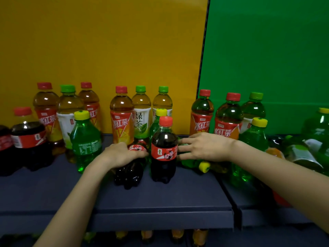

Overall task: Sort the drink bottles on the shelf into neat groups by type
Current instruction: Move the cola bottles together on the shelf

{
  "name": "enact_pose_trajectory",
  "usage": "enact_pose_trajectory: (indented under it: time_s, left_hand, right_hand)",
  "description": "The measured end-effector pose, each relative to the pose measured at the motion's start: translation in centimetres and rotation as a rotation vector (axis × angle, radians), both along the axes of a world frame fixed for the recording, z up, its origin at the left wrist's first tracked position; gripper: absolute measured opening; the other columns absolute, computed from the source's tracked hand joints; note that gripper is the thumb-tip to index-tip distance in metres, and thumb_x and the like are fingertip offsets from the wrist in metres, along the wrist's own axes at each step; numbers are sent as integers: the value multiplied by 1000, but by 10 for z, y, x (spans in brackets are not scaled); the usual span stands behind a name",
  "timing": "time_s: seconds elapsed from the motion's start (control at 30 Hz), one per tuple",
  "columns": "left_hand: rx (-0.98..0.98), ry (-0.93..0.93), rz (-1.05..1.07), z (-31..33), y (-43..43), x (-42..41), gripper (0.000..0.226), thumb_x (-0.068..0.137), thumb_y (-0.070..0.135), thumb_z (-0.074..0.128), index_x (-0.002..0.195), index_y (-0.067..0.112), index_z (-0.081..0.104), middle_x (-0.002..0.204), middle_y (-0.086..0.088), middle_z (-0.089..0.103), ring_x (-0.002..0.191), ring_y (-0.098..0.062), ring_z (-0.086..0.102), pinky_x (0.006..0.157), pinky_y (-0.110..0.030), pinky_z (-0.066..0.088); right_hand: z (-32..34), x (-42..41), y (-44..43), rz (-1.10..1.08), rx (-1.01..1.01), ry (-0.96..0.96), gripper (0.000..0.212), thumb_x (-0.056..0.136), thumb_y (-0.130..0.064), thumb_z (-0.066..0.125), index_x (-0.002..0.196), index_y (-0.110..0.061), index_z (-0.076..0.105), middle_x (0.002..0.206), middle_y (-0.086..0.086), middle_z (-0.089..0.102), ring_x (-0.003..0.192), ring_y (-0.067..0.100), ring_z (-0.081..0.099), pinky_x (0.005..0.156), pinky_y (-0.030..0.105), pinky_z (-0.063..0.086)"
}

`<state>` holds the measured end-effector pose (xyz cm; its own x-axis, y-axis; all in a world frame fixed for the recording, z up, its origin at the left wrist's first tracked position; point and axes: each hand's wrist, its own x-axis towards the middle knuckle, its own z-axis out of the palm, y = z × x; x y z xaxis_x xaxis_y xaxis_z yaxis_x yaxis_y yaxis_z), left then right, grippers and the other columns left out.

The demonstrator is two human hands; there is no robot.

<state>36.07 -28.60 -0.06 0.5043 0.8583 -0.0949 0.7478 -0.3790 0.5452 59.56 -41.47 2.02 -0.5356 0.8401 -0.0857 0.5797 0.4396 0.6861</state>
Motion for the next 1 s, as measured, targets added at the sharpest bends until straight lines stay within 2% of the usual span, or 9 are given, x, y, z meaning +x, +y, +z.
enact_pose_trajectory:
  time_s: [0.2,0.3,0.47,0.57,0.63,0.7,0.8,0.93,1.0]
  left_hand:
    - [11,-217,-15,-5,-7,-12,87,37,79,55,102,21,62,103,-2,67,92,-22,63,89,-36,50]
    - [42,-323,36,-9,-16,-20,82,48,74,56,109,20,52,105,0,62,94,-21,60,80,-33,48]
    - [202,-545,31,-16,-30,-32,66,74,56,66,124,19,42,106,4,57,93,-19,59,81,-33,46]
    - [286,-656,-9,-19,-37,-38,64,74,51,63,125,24,35,102,13,56,83,-6,59,80,-31,47]
    - [322,-697,-35,-20,-42,-41,62,70,55,61,118,32,29,98,23,52,82,1,58,78,-30,47]
    - [308,-742,-64,-24,-44,-42,60,71,51,63,115,35,26,102,23,52,85,3,57,79,-29,48]
    - [295,-771,-113,-31,-41,-42,64,69,50,63,116,34,23,112,15,52,97,-6,58,86,-33,49]
    - [282,-788,-183,-39,-35,-41,67,71,46,62,119,40,17,121,14,45,111,-9,53,92,-33,47]
    - [260,-799,-212,-40,-34,-40,67,74,43,61,122,41,14,128,11,41,114,-7,50,93,-28,44]
  right_hand:
    - [7,-3,-2,-38,-41,51,65,76,-20,65,136,-18,39,139,6,46,125,30,45,72,43,56]
    - [13,-9,-14,-32,3,168,77,64,-40,75,131,-15,46,128,7,57,111,27,58,69,37,58]
    - [17,-14,-34,-153,68,601,79,71,-49,71,135,-14,43,129,3,58,115,15,58,92,24,45]
    - [19,-23,-41,-306,149,910,66,70,-44,75,122,-9,55,82,-15,63,78,-12,59,75,7,42]
    - [17,-27,-38,-396,199,1001,53,69,-48,73,100,-7,61,57,-13,48,52,2,50,56,21,41]
    - [16,-31,-32,-439,224,1109,43,71,-49,72,89,-12,57,63,-12,52,53,1,50,50,15,36]
    - [17,-35,-24,-485,254,1250,42,75,-42,71,105,-20,50,86,-14,61,73,-12,55,61,7,40]
    - [15,-42,-15,-582,251,1321,63,81,-42,66,130,-13,41,128,4,54,111,15,53,83,20,38]
    - [13,-45,-14,-609,237,1344,63,84,-41,62,134,-13,36,133,5,51,105,10,50,80,15,37]
